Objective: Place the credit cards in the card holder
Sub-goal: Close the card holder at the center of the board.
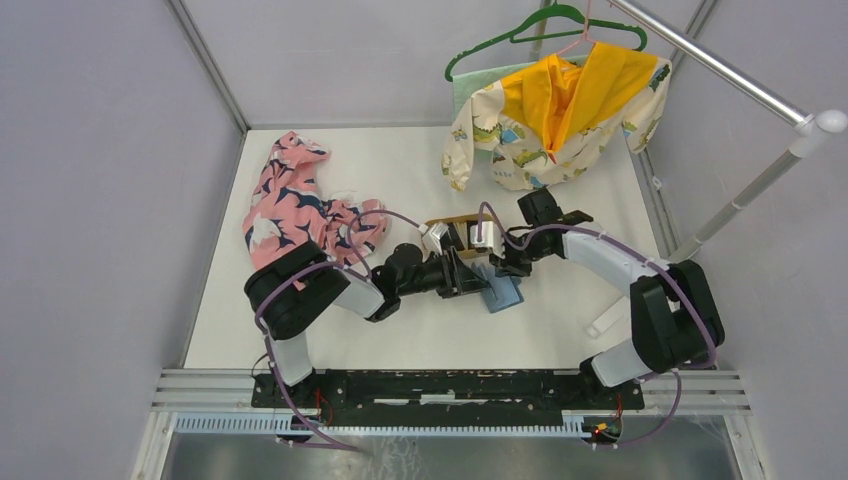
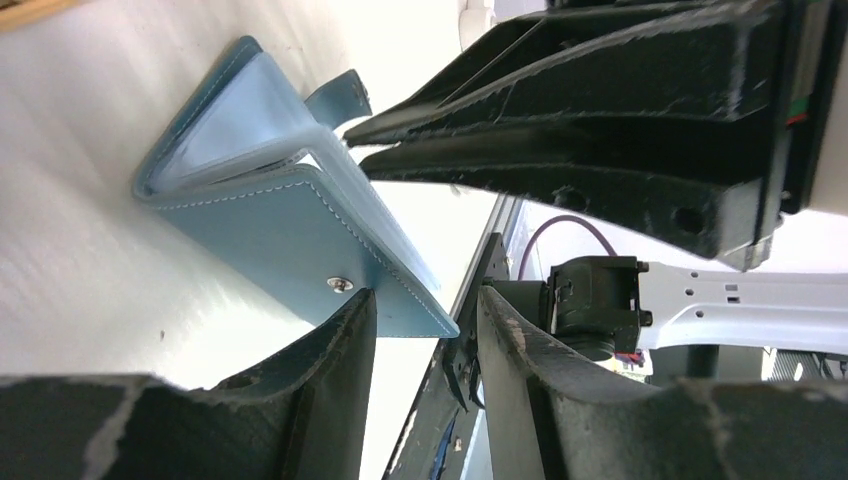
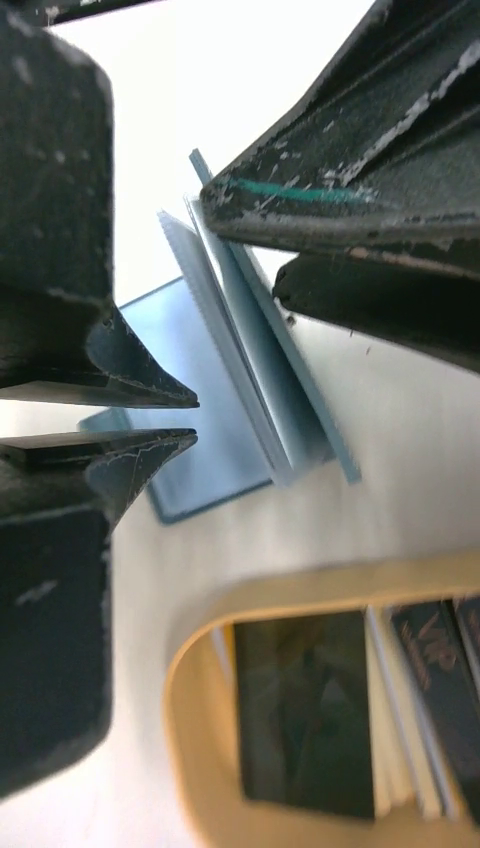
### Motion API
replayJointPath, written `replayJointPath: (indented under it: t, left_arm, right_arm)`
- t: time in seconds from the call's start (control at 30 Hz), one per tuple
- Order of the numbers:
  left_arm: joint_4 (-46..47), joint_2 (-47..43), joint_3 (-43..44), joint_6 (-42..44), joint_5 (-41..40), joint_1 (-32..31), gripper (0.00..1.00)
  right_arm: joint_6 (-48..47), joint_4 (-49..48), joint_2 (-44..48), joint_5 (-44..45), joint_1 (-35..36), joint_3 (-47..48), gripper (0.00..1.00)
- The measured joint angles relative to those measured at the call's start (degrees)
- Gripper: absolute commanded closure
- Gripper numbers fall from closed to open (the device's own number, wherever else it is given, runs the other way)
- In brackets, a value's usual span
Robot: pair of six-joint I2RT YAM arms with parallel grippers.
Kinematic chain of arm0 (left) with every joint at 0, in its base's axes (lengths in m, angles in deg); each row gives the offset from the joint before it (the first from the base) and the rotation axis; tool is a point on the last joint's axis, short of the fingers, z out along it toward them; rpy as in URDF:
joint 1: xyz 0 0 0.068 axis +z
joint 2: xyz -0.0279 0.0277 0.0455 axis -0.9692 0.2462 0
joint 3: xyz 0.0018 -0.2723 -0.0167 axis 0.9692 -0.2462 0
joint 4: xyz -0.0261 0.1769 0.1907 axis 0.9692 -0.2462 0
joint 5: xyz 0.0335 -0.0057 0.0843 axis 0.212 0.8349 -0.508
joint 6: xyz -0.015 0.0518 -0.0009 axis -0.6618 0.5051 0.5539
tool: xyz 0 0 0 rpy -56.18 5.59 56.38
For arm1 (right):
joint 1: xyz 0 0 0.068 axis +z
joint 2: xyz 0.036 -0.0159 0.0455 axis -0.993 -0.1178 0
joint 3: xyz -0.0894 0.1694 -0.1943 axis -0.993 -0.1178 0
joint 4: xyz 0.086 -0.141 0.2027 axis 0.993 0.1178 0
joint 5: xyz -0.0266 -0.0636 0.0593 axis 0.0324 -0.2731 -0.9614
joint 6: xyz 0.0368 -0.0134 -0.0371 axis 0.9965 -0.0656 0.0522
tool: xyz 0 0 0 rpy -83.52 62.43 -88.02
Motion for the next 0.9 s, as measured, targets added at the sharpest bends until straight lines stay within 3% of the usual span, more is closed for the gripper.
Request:
replayJointPath:
  t: [0.27, 0.5, 0.7, 0.73, 0.8, 0.83, 0.9]
  left_arm:
    - [-4.04, 1.29, 4.24, 0.55, -0.22, -0.09, 0.51]
    - [-9.31, 4.31, 9.60, 2.62, -1.62, -0.33, 0.54]
    - [-16.09, 5.51, 12.46, 5.20, -4.13, -0.46, 0.55]
    - [-17.18, 5.57, 12.74, 5.60, -4.61, -0.48, 0.56]
    - [-19.15, 5.57, 13.33, 6.21, -5.44, -0.68, 0.62]
    - [-19.96, 5.64, 13.73, 6.40, -5.88, -0.76, 0.64]
    - [-21.59, 5.79, 14.53, 6.95, -6.38, -0.98, 0.68]
  right_arm:
    - [2.84, -4.66, 3.30, 3.93, -4.70, -2.08, 0.77]
    - [6.21, -7.82, 3.19, 5.42, -8.68, -2.97, 0.67]
    - [6.67, -12.70, 11.28, 3.91, -10.97, -7.34, 0.64]
    - [6.62, -13.94, 13.35, 3.23, -11.15, -8.39, 0.57]
    - [6.12, -18.75, 19.85, 0.74, -11.61, -12.52, 0.30]
    - [5.29, -20.61, 24.00, -1.14, -11.74, -15.08, 0.03]
    - [2.01, -20.85, 28.85, -5.44, -11.78, -17.99, 0.02]
